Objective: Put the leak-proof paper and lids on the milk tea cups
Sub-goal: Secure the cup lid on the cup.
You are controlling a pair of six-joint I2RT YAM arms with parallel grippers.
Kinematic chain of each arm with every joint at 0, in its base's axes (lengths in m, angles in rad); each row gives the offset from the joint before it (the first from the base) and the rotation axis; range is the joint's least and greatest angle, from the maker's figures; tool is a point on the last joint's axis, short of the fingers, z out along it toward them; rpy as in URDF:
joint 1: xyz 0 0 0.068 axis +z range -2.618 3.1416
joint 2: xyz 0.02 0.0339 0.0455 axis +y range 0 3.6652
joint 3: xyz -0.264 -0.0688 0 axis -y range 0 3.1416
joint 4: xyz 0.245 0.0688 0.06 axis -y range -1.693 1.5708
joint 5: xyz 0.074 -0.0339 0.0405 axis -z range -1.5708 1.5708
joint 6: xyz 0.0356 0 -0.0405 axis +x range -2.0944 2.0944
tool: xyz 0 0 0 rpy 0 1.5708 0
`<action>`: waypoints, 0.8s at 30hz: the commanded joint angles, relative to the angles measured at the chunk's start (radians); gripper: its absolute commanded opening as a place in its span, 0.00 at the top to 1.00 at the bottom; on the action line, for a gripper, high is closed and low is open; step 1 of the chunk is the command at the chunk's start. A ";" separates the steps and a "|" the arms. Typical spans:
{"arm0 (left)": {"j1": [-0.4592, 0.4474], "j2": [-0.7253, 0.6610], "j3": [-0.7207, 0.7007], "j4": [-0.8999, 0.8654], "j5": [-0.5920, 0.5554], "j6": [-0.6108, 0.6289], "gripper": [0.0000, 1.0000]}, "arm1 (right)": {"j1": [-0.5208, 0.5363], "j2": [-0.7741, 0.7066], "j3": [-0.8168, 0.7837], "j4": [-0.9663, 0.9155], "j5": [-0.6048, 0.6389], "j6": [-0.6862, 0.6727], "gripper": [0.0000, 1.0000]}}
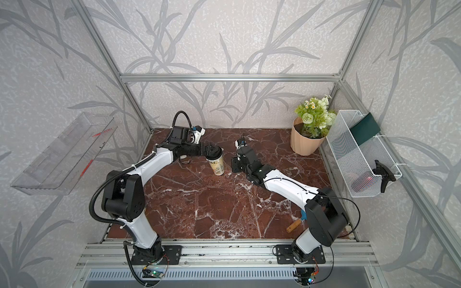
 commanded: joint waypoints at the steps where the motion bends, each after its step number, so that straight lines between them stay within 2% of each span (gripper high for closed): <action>1: 0.005 -0.034 -0.019 -0.005 0.002 -0.002 0.06 | -0.007 -0.006 -0.010 0.025 -0.010 0.006 0.57; 13: 0.002 -0.080 -0.071 0.095 0.056 -0.047 0.06 | -0.011 -0.001 -0.019 0.039 -0.027 0.010 0.54; 24: 0.005 -0.099 -0.068 0.085 0.021 -0.052 0.07 | -0.019 -0.010 -0.021 0.037 -0.038 0.008 0.53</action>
